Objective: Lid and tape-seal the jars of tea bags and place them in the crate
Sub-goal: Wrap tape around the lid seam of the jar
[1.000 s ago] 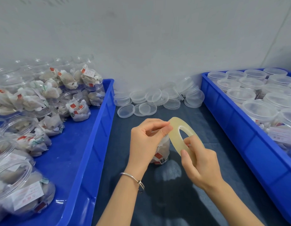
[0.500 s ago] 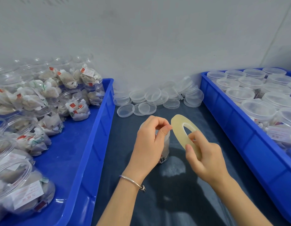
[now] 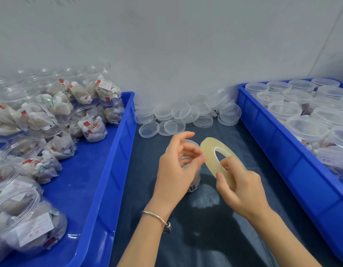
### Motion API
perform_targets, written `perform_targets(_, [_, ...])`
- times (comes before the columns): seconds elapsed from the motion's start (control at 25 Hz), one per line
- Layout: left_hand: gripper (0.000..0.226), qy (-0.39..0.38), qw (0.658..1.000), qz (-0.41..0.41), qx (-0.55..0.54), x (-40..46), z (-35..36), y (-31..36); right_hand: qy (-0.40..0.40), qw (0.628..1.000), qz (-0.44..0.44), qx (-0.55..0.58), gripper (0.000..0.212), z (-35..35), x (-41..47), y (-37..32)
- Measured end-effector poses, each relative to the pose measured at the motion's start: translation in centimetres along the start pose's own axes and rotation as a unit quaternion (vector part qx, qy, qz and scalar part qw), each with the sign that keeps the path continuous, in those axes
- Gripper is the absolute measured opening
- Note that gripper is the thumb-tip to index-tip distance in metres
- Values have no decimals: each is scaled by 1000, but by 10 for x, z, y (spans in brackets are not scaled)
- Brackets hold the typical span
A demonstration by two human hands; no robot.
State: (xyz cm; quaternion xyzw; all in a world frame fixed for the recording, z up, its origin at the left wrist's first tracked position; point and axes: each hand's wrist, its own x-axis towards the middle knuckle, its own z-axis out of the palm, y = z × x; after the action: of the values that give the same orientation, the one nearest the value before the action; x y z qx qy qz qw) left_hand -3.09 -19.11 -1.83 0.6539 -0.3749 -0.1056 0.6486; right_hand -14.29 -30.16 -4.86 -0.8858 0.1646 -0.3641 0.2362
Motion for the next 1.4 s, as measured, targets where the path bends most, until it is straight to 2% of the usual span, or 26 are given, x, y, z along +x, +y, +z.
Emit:
perform_targets(0.12, [15,57,997,17,59,3,-3,-1,1,1000,-14,-17,39,0,1,-3])
perform_targets(0.24, [12,82,993,48,73,1,0,3,8,999,-22,-25,39,-1,0,-5])
perform_targets(0.36, [20,101,990,66,69,-6,-1,4,2,997,-41,-62,39,-3,0,-5])
perform_targets(0.52, [16,112,994,12,9,-32,-12,-10,-25,985,21,-171,64,-20,10,10])
perform_targets(0.6, [16,140,989,-42,-34,-45,-15,-22,-54,976,3,-211,72,-22,10,11])
perform_targets(0.72, [22,173,981,-75,-48,-49,-17,-40,-112,962,-47,-246,68,-19,10,6])
perform_targets(0.88, [28,175,980,-64,-73,-44,-18,-50,-122,943,-108,-291,57,-16,21,5])
perform_targets(0.96, [22,168,980,-53,-92,-41,-20,-55,-134,936,-109,-307,53,-15,26,6])
perform_targets(1.08, [10,154,981,-42,-110,-36,-21,-63,-148,929,-107,-322,56,-10,31,9])
perform_targets(1.28, [10,160,976,-49,-138,-31,-19,-70,-148,925,-110,-332,63,-6,35,14])
perform_targets(1.4, [10,168,975,-49,-139,-29,-18,-73,-176,921,-92,-335,62,-2,33,17])
